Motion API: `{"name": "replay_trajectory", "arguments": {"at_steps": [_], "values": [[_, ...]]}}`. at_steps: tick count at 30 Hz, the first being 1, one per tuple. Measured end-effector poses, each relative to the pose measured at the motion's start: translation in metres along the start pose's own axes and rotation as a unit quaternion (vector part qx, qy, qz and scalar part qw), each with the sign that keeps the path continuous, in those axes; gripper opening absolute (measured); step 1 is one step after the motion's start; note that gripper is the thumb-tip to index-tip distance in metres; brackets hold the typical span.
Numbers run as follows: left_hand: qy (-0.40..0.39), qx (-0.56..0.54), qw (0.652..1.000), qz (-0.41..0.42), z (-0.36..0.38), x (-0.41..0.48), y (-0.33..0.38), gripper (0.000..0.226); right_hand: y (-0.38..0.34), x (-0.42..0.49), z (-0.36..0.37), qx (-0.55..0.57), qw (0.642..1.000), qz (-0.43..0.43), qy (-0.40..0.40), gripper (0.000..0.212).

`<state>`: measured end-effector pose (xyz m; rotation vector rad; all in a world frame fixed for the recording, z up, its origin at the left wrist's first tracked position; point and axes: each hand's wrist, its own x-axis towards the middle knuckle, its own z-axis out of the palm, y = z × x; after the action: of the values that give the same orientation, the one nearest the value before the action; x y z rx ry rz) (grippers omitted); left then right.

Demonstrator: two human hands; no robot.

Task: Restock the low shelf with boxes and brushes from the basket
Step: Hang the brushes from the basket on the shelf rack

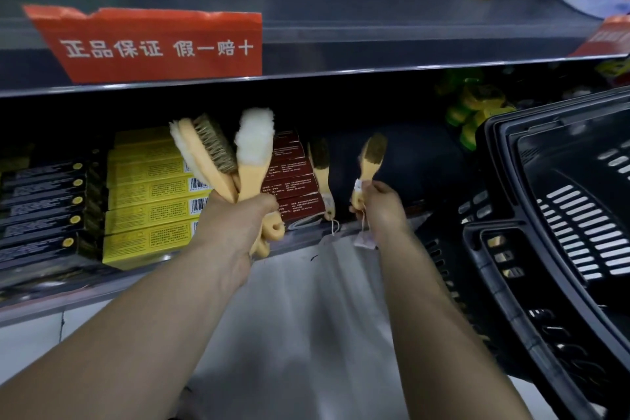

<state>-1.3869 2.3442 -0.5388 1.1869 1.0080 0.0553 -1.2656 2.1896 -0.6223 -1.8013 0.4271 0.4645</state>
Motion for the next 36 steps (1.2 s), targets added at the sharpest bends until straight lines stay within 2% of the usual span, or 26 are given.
{"name": "replay_trajectory", "arguments": {"at_steps": [3,8,13,16,18,19,21,23,25,28,30,33,36], "values": [[-0.015,0.014,1.0,0.004,0.0,0.003,-0.001,0.021,0.012,0.029,0.008,-0.079,0.996,-0.034,0.014,0.025],[-0.039,0.053,0.998,0.018,0.003,0.005,-0.005,0.023,0.025,0.053,0.029,-0.179,0.982,-0.059,-0.008,0.019],[-0.039,0.046,0.998,0.011,0.006,0.007,-0.004,0.029,0.026,0.063,0.034,-0.192,0.98,-0.049,0.015,0.031],[-0.051,0.017,0.999,0.001,0.011,0.007,-0.003,0.025,0.021,0.049,0.032,-0.23,0.968,-0.091,0.038,0.029],[-0.063,0.003,0.998,-0.008,0.013,0.007,-0.001,0.025,0.011,0.023,0.032,-0.173,0.975,-0.132,0.037,0.022],[-0.067,-0.002,0.998,-0.011,0.014,0.007,-0.001,0.026,0.006,0.006,0.031,-0.116,0.983,-0.139,0.0,0.022],[-0.07,-0.006,0.997,-0.011,0.014,0.008,-0.001,0.026,-0.003,-0.031,0.028,-0.012,0.983,-0.112,-0.142,0.034],[-0.077,-0.009,0.997,-0.012,0.014,0.009,-0.001,0.03,-0.007,-0.061,0.026,0.034,0.955,-0.097,-0.279,0.043],[-0.081,0.001,0.997,-0.014,0.014,0.009,0.0,0.035,-0.01,-0.076,0.025,0.049,0.937,-0.113,-0.327,0.04],[-0.079,0.024,0.997,0.009,0.013,0.01,-0.002,0.039,-0.017,-0.076,0.022,0.084,0.935,-0.088,-0.333,0.038],[-0.062,0.036,0.997,0.036,0.013,0.01,-0.004,0.036,-0.02,-0.071,0.018,0.085,0.94,-0.053,-0.327,0.029],[-0.045,0.049,0.995,0.069,0.015,0.011,-0.005,0.02,-0.019,-0.059,0.012,0.093,0.964,-0.009,-0.248,0.015],[-0.029,0.049,0.996,0.074,0.015,0.014,-0.003,0.018,-0.016,-0.046,0.005,0.161,0.973,0.014,-0.165,0.016]]}}
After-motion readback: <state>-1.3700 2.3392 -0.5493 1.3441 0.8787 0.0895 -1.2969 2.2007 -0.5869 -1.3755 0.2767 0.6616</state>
